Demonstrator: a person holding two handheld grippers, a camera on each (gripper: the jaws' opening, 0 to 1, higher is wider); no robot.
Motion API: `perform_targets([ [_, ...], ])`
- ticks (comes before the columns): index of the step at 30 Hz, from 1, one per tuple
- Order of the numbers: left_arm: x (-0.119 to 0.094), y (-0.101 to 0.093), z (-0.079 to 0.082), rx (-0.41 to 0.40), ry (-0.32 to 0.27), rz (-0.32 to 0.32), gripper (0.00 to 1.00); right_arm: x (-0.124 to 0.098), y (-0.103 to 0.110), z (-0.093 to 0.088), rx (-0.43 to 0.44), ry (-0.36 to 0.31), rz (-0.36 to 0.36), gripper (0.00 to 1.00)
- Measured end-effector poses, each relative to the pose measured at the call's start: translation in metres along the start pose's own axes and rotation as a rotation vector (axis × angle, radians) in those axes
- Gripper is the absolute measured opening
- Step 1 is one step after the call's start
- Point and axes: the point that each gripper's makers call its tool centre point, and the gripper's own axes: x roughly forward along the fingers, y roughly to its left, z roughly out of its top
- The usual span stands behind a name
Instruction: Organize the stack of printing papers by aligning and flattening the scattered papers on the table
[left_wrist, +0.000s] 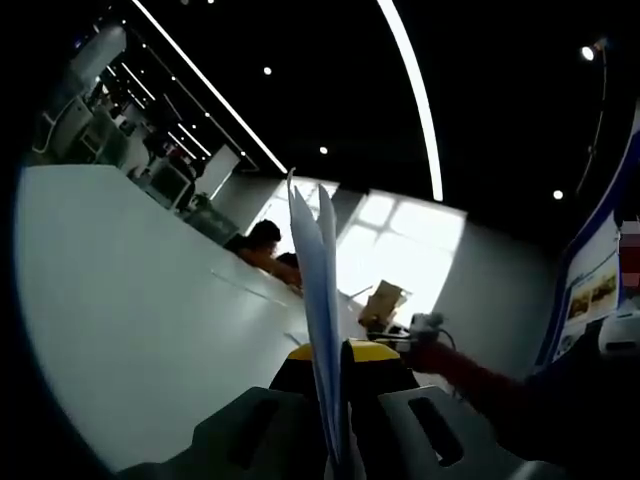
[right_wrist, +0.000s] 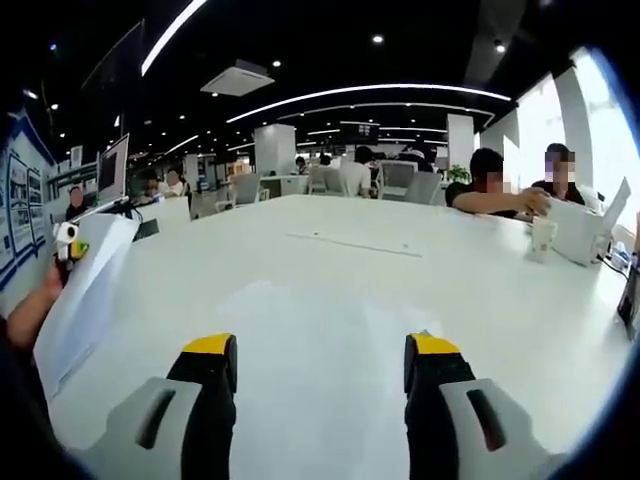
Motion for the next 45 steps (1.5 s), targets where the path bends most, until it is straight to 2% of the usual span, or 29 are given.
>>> perform_targets([
  [11,0.0,-0.001,-0.001,0.001,0.001,0.002,0.06,0.008,0.0,-0.003,0.0,0.01,0.005,0.62],
  [27,0.0,0.0,-0.002,0.002,0.009,0.009,0.06,0.016,-0.01,-0.003,0.005,0.016,0.002,0.62],
  [34,0.0,0.001,-0.003,0.003,0.012,0.014,0.06,0.028,-0.037,0.003,0.009,0.011,0.007,0.62],
  [45,0.0,0.002,-0.002,0.014,0.017,0.02,0.06,0.032,-0.042,0.006,-0.009,0.006,0.012,0.62],
])
